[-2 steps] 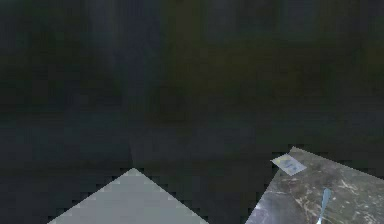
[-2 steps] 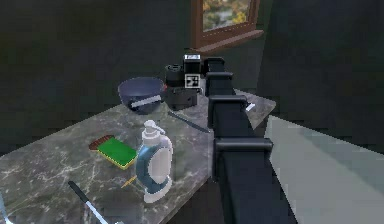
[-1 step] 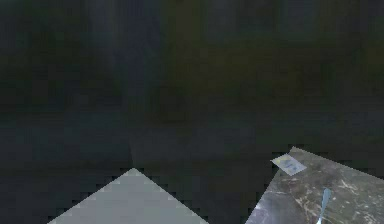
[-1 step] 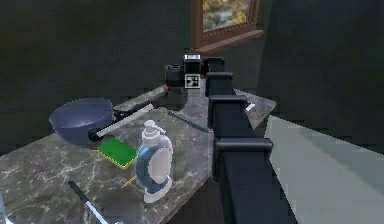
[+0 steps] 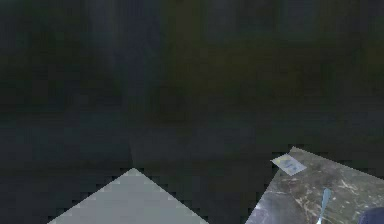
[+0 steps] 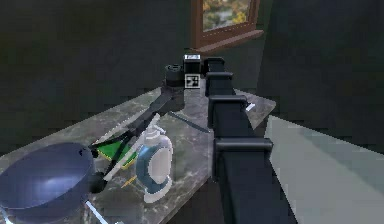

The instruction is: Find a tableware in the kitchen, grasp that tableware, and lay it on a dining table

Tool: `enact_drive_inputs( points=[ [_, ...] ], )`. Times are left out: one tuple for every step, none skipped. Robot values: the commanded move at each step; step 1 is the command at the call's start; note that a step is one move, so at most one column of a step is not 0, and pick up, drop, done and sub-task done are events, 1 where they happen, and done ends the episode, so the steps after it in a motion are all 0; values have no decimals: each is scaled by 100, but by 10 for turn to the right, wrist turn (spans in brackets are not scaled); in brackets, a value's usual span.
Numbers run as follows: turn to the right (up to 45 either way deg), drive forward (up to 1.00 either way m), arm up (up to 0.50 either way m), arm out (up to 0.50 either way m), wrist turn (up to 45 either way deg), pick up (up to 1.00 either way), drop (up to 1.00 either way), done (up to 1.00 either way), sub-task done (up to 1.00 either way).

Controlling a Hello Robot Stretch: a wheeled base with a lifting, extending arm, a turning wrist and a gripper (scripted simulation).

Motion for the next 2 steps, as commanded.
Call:
enact_drive_inputs(
  points=[
    [0,0,0,0,-60,0,0,0,0],
    [0,0,0,-30,0,0,0,0,0]
  ],
)
